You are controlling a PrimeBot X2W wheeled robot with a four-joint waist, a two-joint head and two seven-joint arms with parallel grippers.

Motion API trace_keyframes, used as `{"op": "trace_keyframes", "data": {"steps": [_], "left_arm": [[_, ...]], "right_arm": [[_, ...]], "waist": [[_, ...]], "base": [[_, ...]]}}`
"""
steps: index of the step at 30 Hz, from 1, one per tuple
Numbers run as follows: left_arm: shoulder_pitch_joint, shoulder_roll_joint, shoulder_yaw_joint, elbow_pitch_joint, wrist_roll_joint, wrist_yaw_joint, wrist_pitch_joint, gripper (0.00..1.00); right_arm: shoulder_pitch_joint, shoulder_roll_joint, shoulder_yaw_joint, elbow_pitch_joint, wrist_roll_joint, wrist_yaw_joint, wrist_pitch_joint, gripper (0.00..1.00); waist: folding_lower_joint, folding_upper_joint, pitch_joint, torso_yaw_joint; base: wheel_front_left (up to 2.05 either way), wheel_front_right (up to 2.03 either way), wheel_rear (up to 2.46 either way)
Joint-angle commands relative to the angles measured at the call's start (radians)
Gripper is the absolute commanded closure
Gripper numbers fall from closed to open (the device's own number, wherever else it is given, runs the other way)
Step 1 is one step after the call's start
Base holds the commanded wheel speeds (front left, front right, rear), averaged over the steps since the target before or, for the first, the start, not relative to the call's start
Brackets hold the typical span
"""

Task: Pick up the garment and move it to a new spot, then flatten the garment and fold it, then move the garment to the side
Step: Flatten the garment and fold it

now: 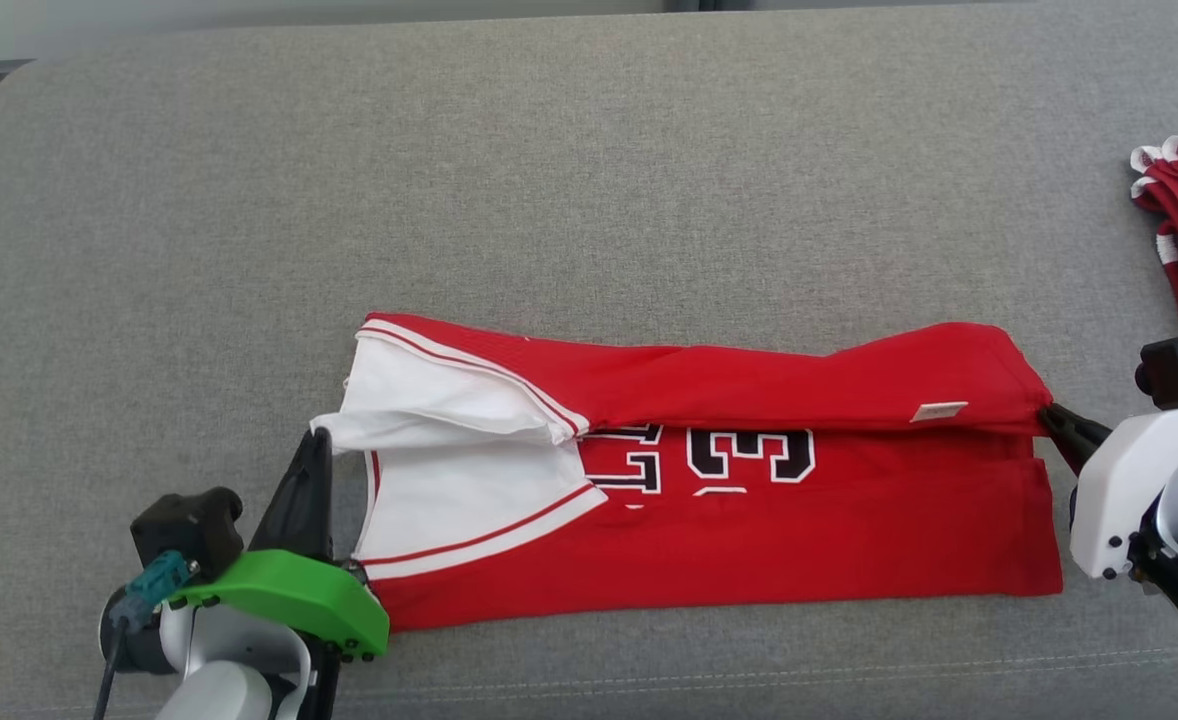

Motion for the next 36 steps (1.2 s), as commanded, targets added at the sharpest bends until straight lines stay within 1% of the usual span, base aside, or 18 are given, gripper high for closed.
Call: {"op": "trace_keyframes", "data": {"steps": [1,9,10,11,12,13,14,15,16,23,24,25,26,31,36], "left_arm": [[0.015,-0.001,0.001,0.002,-0.009,0.004,0.001,1.0],[0.074,-0.015,-0.015,0.04,-0.027,0.004,0.0,1.0],[0.082,-0.019,-0.015,0.044,-0.034,0.003,-0.002,1.0],[0.09,-0.019,-0.018,0.05,-0.034,0.003,0.001,1.0],[0.095,-0.019,-0.02,0.055,-0.035,0.004,0.0,1.0],[0.1,-0.022,-0.019,0.059,-0.041,0.004,-0.005,1.0],[0.106,-0.023,-0.022,0.066,-0.042,0.005,-0.001,1.0],[0.111,-0.025,-0.026,0.07,-0.042,0.004,-0.002,1.0],[0.114,-0.027,-0.028,0.075,-0.045,0.003,-0.002,1.0],[0.131,-0.034,-0.058,0.116,-0.037,-0.004,0.007,1.0],[0.135,-0.033,-0.065,0.124,-0.036,-0.004,0.013,0.87],[0.138,-0.034,-0.069,0.129,-0.035,-0.005,0.013,0.52],[0.139,-0.035,-0.073,0.134,-0.033,-0.006,0.014,0.0],[0.152,-0.032,-0.086,0.157,-0.025,0.002,0.014,0.0],[0.162,-0.017,-0.079,0.167,-0.022,0.004,-0.003,0.0]], "right_arm": [[0.011,-0.001,-0.001,0.0,-0.001,-0.001,-0.001,1.0],[0.028,-0.001,0.014,0.037,-0.022,-0.001,0.008,1.0],[0.032,0.001,0.013,0.044,-0.024,-0.001,0.01,0.62],[0.034,0.004,0.012,0.049,-0.026,-0.001,0.013,0.55],[0.034,0.008,0.009,0.052,-0.027,-0.001,0.012,0.61],[0.036,0.012,0.009,0.054,-0.028,-0.001,0.013,0.62],[0.04,0.013,0.008,0.056,-0.028,-0.001,0.014,0.57],[0.045,0.014,0.007,0.059,-0.03,-0.001,0.014,0.42],[0.049,0.017,0.005,0.061,-0.033,-0.001,0.013,0.0],[0.07,0.048,-0.027,0.065,-0.06,-0.001,-0.014,0.0],[0.074,0.052,-0.033,0.063,-0.065,-0.001,-0.017,0.0],[0.078,0.057,-0.038,0.06,-0.07,-0.001,-0.022,0.0],[0.08,0.066,-0.045,0.055,-0.073,-0.001,-0.027,0.0],[0.108,0.098,-0.082,0.028,-0.096,-0.001,-0.05,0.0],[0.141,0.15,-0.127,-0.005,-0.121,-0.001,-0.098,0.0]], "waist": [[0.0,-0.0001,-0.002,-0.001],[0.0,-0.0001,-0.018,0.006],[0.0,-0.0001,-0.021,0.008],[0.0,-0.0001,-0.025,0.01],[0.0,-0.0001,-0.028,0.011],[0.0,-0.0001,-0.031,0.013],[0.0,-0.0001,-0.035,0.015],[0.0,-0.0001,-0.039,0.016],[0.0,-0.0001,-0.042,0.017],[0.0,-0.0001,-0.072,0.018],[0.0,-0.0001,-0.077,0.019],[0.0,-0.0001,-0.082,0.019],[0.0,-0.0001,-0.086,0.019],[0.0,-0.0001,-0.109,0.021],[0.0,-0.0001,-0.134,0.027]], "base": [[0.0,0.0,0.0],[0.0,0.0,0.0],[0.0,0.0,0.0],[0.0,0.0,0.0],[0.0,0.0,0.0],[0.0,0.0,0.0],[0.0,0.0,0.0],[0.0,0.0,0.0],[0.0,0.0,0.0],[0.0,0.0,0.0],[0.0,0.0,0.0],[0.0,0.0,0.0],[0.0,0.0,0.0],[0.0,0.0,0.0],[0.0,0.0,0.0]]}}
